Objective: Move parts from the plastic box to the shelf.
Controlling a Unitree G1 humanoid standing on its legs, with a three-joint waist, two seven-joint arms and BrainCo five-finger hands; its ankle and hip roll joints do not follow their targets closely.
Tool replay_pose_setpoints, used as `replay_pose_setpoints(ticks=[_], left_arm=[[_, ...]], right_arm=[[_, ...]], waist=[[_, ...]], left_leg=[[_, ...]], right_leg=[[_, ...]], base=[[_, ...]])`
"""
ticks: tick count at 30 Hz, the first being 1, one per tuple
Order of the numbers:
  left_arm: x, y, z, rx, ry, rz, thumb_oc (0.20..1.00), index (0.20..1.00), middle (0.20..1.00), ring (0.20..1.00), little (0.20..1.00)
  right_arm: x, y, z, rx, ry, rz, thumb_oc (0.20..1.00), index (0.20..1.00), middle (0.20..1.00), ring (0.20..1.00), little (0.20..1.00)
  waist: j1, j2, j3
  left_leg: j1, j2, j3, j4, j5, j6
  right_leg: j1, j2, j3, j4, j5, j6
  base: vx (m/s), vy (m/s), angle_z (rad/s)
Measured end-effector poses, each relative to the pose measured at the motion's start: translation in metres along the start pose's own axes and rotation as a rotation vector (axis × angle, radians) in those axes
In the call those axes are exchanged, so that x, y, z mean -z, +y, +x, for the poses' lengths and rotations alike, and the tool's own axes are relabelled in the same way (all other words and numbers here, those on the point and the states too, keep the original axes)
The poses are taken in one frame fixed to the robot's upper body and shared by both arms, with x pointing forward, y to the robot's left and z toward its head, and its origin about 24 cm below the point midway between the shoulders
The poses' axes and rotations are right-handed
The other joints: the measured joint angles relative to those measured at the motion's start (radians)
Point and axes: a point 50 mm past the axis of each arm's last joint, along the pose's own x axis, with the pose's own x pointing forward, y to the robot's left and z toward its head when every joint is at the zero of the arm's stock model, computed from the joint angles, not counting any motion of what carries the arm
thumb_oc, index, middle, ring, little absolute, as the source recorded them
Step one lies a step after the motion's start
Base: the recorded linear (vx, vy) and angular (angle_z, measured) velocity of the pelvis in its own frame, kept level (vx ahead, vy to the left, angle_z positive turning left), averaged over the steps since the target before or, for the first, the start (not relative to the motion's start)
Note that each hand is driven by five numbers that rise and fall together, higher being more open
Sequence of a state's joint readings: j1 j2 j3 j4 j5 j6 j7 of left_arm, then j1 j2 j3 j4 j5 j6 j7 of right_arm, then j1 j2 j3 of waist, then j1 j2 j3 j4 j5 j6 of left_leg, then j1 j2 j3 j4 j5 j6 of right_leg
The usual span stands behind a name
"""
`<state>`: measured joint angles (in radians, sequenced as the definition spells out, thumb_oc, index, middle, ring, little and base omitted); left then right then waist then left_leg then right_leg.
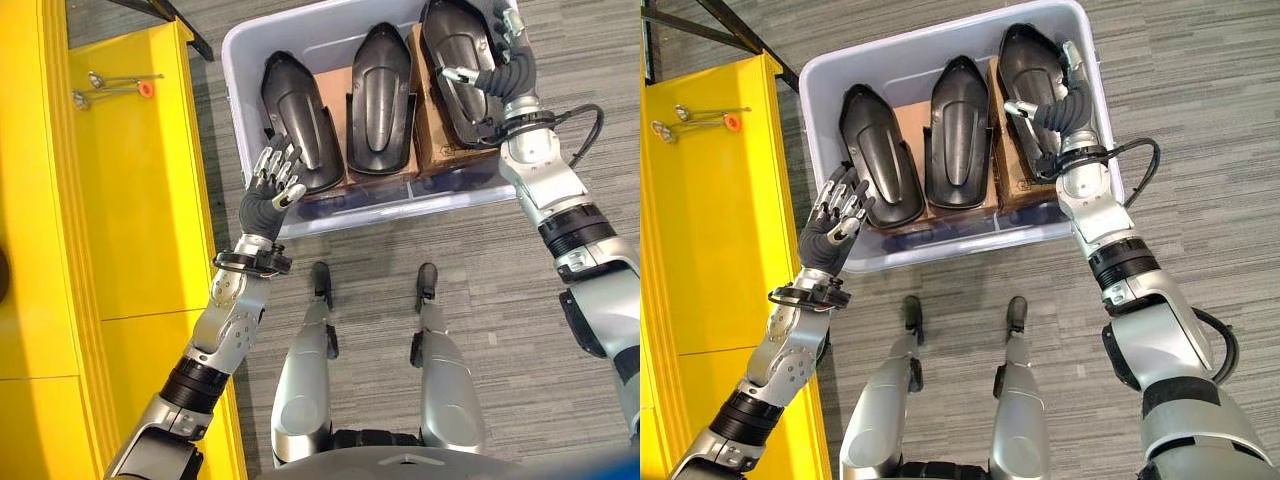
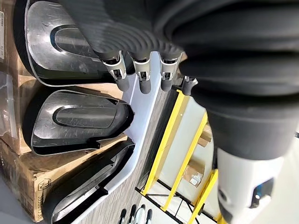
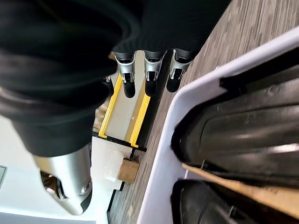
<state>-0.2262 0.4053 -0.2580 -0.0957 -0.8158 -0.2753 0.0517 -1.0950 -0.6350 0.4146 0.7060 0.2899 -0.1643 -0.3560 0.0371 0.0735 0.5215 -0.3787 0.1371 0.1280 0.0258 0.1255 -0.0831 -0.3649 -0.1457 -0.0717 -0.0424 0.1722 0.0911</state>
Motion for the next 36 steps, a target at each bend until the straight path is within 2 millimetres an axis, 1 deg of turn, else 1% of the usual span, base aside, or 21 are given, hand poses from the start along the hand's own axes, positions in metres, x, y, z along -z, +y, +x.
replay_pose_setpoints(ticks=[1,2,6,8,12,14,15,17,23,25,27,31,36], left_arm=[[0.000,0.000,0.000,-0.002,-0.001,0.000,1.000,1.000,1.000,1.000,1.000],[0.001,0.002,-0.002,-0.009,0.005,-0.001,1.000,1.000,1.000,1.000,1.000],[0.000,0.004,-0.004,-0.037,-0.008,-0.023,1.000,1.000,1.000,1.000,1.000],[0.000,0.004,-0.004,-0.041,-0.009,-0.025,1.000,1.000,1.000,1.000,1.000],[0.000,0.004,-0.003,-0.049,-0.011,-0.026,1.000,1.000,1.000,1.000,1.000],[-0.002,-0.001,0.001,-0.031,-0.027,-0.025,1.000,1.000,1.000,1.000,1.000],[-0.002,-0.002,0.002,-0.028,-0.029,-0.028,1.000,1.000,1.000,1.000,1.000],[-0.002,-0.004,0.004,-0.019,-0.033,-0.035,1.000,1.000,1.000,1.000,1.000],[-0.001,-0.007,0.004,-0.016,-0.032,-0.038,1.000,1.000,1.000,1.000,1.000],[0.000,-0.008,0.004,-0.024,-0.026,-0.040,1.000,1.000,1.000,1.000,1.000],[0.002,-0.008,0.003,-0.022,-0.019,-0.042,1.000,1.000,1.000,1.000,1.000],[0.002,-0.009,0.004,-0.033,-0.019,-0.043,1.000,1.000,1.000,1.000,1.000],[0.001,-0.010,0.005,-0.033,-0.024,-0.045,1.000,1.000,1.000,1.000,1.000]], right_arm=[[0.000,-0.006,0.001,0.022,-0.001,-0.012,1.000,1.000,1.000,1.000,1.000],[0.002,-0.007,0.001,0.030,0.007,-0.014,1.000,1.000,1.000,1.000,1.000],[0.006,-0.015,0.002,0.073,0.025,-0.046,1.000,1.000,1.000,1.000,1.000],[0.015,-0.017,0.001,0.069,0.059,-0.086,1.000,1.000,1.000,1.000,1.000],[0.018,-0.010,-0.001,0.033,0.065,-0.114,1.000,1.000,1.000,1.000,1.000],[0.010,-0.009,0.005,0.032,0.042,-0.118,1.000,1.000,1.000,1.000,1.000],[0.009,-0.009,0.005,0.031,0.038,-0.116,1.000,1.000,1.000,1.000,1.000],[0.009,0.000,0.004,0.014,0.044,-0.099,1.000,1.000,1.000,1.000,1.000],[0.012,0.019,0.000,-0.026,0.060,-0.075,1.000,1.000,1.000,1.000,1.000],[0.013,0.020,-0.001,-0.030,0.063,-0.079,1.000,1.000,1.000,1.000,1.000],[0.020,0.017,-0.001,-0.021,0.094,-0.094,1.000,1.000,1.000,1.000,1.000],[0.031,0.024,-0.003,-0.015,0.159,-0.095,1.000,1.000,1.000,1.000,1.000],[0.028,0.030,0.000,-0.007,0.161,-0.051,1.000,1.000,1.000,1.000,1.000]], waist=[[0.000,0.000,0.000],[-0.005,0.000,0.000],[0.007,0.004,0.002],[0.008,0.004,0.003],[0.007,0.005,0.006],[0.007,0.005,0.008],[0.007,0.005,0.008],[0.007,-0.001,0.015],[0.008,-0.001,0.017],[0.007,-0.002,0.018],[0.006,-0.002,0.018],[0.008,-0.005,0.019],[0.006,-0.009,0.019]], left_leg=[[-0.015,0.000,-0.001,0.008,0.000,0.000],[-0.018,-0.001,-0.001,0.011,0.000,0.001],[-0.044,-0.004,0.000,0.017,0.002,0.003],[-0.062,-0.007,-0.001,0.022,0.004,0.005],[-0.071,-0.011,-0.001,0.026,0.004,0.005],[-0.105,-0.013,-0.003,0.041,0.003,0.008],[-0.113,-0.013,-0.003,0.046,0.002,0.008],[-0.127,-0.013,-0.008,0.056,0.002,0.008],[-0.146,-0.014,-0.018,0.066,0.002,0.010],[-0.168,-0.014,-0.027,0.073,0.004,0.012],[-0.186,-0.015,-0.030,0.082,0.004,0.012],[-0.200,-0.015,-0.031,0.083,0.006,0.014],[-0.210,-0.016,-0.031,0.084,0.006,0.015]], right_leg=[[-0.010,0.000,0.000,0.003,0.002,0.000],[-0.011,0.000,0.000,0.004,0.002,0.000],[-0.051,-0.003,0.007,0.021,0.002,0.001],[-0.067,-0.005,0.006,0.024,0.004,0.002],[-0.074,-0.009,0.006,0.026,0.004,0.003],[-0.106,-0.011,0.007,0.038,0.005,0.005],[-0.113,-0.011,0.008,0.044,0.005,0.005],[-0.126,-0.013,0.007,0.052,0.005,0.005],[-0.141,-0.013,0.007,0.063,0.003,0.003],[-0.157,-0.012,0.007,0.065,0.003,0.002],[-0.171,-0.013,0.007,0.071,0.004,0.003],[-0.189,-0.013,0.007,0.078,0.006,0.005],[-0.204,-0.014,0.007,0.086,0.004,0.004]], base=[[0.00,0.000,0.00],[-0.03,0.032,0.02],[-0.01,0.018,-0.05],[0.00,-0.002,0.02],[0.00,0.000,0.00],[0.00,0.000,0.00],[-0.01,-0.015,0.04],[0.00,-0.016,0.04],[0.00,-0.001,0.01],[0.00,-0.002,0.09],[0.00,-0.012,0.06],[0.00,0.000,0.00],[0.00,0.000,0.00]])
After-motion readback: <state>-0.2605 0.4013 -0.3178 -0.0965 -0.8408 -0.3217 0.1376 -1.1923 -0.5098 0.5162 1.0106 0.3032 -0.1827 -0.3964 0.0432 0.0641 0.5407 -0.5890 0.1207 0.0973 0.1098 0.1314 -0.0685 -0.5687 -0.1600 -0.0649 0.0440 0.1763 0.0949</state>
